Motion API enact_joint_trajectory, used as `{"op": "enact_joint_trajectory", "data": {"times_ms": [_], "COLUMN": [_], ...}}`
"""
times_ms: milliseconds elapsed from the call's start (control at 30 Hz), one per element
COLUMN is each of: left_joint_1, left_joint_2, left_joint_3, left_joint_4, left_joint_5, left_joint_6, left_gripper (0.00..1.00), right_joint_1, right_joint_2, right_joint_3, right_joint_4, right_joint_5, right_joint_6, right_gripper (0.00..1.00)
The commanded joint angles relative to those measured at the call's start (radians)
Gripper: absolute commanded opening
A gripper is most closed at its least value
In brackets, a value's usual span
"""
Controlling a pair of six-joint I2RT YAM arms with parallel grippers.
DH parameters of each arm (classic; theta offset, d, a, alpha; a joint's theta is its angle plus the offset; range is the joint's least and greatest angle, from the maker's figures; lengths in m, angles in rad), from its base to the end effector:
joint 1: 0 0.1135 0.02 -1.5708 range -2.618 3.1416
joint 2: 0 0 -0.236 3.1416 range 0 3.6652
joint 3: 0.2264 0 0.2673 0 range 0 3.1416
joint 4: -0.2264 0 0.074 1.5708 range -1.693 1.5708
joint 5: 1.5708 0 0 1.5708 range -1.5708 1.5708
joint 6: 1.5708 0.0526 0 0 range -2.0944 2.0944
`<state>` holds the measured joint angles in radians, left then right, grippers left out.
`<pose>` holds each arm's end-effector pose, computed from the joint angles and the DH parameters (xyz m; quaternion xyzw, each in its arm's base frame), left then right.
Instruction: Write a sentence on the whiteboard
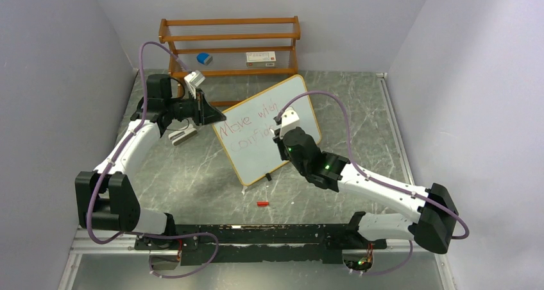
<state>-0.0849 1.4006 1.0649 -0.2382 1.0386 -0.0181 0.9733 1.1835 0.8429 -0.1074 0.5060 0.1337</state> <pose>0.3253 -0.0732 0.2623 0.2626 0.7542 -0.4567 0.3920 0.1924 0.2375 0.2496 -0.2123 0.8027 0.0907 0.5499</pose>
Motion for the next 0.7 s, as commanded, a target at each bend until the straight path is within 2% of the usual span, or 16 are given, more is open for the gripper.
{"op": "enact_joint_trajectory", "data": {"times_ms": [0, 267, 667], "left_joint_1": [-0.001, -0.001, -0.001], "left_joint_2": [0.012, 0.010, 0.010], "left_joint_3": [0.009, 0.010, 0.009], "left_joint_4": [-0.028, -0.029, -0.029], "left_joint_5": [-0.053, -0.052, -0.052], "left_joint_6": [0.069, 0.068, 0.069], "left_gripper": [0.05, 0.05, 0.05], "right_joint_1": [-0.005, -0.006, -0.006], "right_joint_2": [-0.015, -0.019, -0.026], "right_joint_3": [-0.007, -0.023, -0.052], "right_joint_4": [-0.053, -0.078, -0.029], "right_joint_5": [-0.032, 0.007, 0.084], "right_joint_6": [0.017, 0.026, 0.017], "right_gripper": [0.00, 0.00, 0.00]}}
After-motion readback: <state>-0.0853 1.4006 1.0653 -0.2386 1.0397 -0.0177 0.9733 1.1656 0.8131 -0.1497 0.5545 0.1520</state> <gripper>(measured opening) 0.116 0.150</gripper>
